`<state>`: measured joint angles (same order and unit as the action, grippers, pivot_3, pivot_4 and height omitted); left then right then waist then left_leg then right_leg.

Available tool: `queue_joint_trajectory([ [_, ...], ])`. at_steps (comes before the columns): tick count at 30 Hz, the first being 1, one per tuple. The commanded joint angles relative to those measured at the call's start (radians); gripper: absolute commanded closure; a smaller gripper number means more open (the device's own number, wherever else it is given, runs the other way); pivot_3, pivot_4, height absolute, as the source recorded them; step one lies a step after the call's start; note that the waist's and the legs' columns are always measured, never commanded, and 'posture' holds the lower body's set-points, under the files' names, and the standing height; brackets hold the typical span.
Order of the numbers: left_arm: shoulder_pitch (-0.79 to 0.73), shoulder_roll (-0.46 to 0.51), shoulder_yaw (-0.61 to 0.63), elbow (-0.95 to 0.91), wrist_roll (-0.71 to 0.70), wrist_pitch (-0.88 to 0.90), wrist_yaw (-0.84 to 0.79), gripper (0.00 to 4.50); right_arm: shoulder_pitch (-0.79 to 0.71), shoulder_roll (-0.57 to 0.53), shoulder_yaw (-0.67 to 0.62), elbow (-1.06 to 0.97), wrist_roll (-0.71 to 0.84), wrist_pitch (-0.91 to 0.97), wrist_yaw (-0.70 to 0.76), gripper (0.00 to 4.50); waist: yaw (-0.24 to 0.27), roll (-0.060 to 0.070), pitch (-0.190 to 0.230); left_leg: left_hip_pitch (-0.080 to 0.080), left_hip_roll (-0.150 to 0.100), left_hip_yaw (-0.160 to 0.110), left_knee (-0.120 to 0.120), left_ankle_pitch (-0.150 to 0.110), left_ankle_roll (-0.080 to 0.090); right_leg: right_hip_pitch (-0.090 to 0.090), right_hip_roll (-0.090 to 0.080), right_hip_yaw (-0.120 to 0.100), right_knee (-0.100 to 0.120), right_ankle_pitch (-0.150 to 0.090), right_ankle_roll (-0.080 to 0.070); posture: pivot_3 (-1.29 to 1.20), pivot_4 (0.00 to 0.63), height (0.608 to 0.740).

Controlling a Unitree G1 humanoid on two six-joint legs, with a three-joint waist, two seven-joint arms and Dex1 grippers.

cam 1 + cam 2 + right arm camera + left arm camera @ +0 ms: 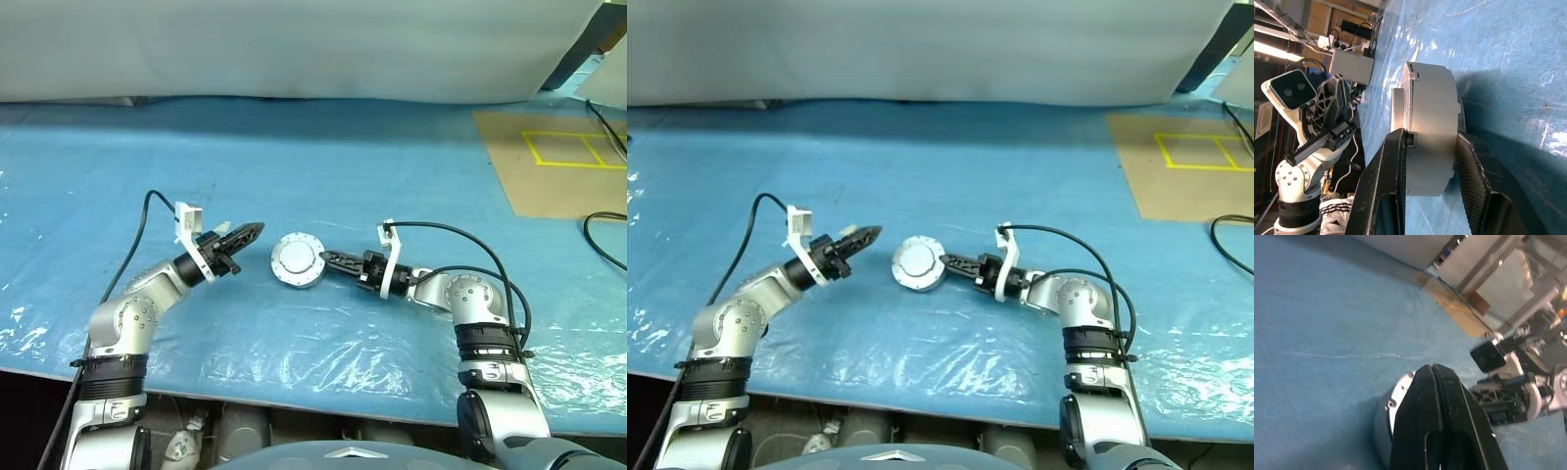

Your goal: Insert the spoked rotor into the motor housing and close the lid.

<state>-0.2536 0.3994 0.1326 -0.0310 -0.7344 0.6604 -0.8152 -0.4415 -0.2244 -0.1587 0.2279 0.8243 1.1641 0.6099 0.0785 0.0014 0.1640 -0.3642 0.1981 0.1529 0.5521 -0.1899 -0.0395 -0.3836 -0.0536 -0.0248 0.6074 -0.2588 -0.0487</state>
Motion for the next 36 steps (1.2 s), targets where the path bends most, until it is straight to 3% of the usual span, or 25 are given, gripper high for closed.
queue_joint_trajectory([
  [1, 0.024, 0.066, -0.097, -0.023, 0.101, -0.073, -0.103, 4.50, 0.027, -0.027, 0.018, 0.022, -0.055, 0.001, -0.029, 3.34, -0.001, 0.001, 0.000, 0.000, 0.000, 0.000, 0.000, 0.000, 0.000, 0.000, 0.000, 0.000, 0.000, 0.000, 0.001, 0.00, 0.150, 0.740],
  [5, -0.005, 0.114, -0.164, 0.068, 0.222, -0.197, -0.171, 4.50, 0.023, -0.031, 0.008, 0.021, -0.044, 0.007, -0.031, 3.34, -0.001, 0.001, 0.000, 0.000, 0.000, 0.000, 0.000, 0.000, 0.000, 0.000, 0.000, 0.000, 0.000, 0.001, 0.002, 0.00, 0.150, 0.740],
  [13, -0.074, 0.060, -0.199, 0.178, 0.308, -0.310, -0.177, 4.50, 0.031, -0.025, 0.000, 0.011, -0.040, 0.010, -0.040, 3.34, 0.000, 0.001, -0.001, 0.000, 0.000, 0.000, 0.001, 0.000, 0.000, 0.000, 0.000, 0.000, 0.001, 0.002, 0.002, 0.00, 0.150, 0.740],
  [23, -0.094, 0.016, -0.213, 0.209, 0.340, -0.331, -0.195, 4.50, 0.061, -0.023, 0.041, -0.065, -0.084, -0.051, -0.051, 3.34, 0.015, 0.001, -0.001, 0.000, 0.000, 0.001, 0.001, 0.000, 0.000, 0.000, 0.000, -0.001, 0.002, 0.001, 0.001, 0.00, 0.150, 0.740],
  [30, -0.102, 0.007, -0.211, 0.222, 0.353, -0.348, -0.199, 4.50, 0.048, -0.017, 0.015, -0.026, -0.056, -0.014, -0.040, 1.06, 0.015, 0.001, -0.001, 0.000, 0.000, 0.001, 0.001, 0.000, 0.000, 0.000, 0.000, 0.000, 0.002, 0.001, 0.001, 0.00, 0.150, 0.740],
  [36, -0.102, 0.001, -0.210, 0.218, 0.359, -0.350, -0.200, 4.50, 0.044, -0.016, 0.022, -0.025, -0.069, -0.016, -0.048, 1.06, 0.016, 0.001, -0.001, 0.000, 0.000, 0.000, 0.001, 0.000, 0.000, 0.001, -0.001, 0.000, 0.002, 0.000, 0.000, 0.00, 0.150, 0.740],
])
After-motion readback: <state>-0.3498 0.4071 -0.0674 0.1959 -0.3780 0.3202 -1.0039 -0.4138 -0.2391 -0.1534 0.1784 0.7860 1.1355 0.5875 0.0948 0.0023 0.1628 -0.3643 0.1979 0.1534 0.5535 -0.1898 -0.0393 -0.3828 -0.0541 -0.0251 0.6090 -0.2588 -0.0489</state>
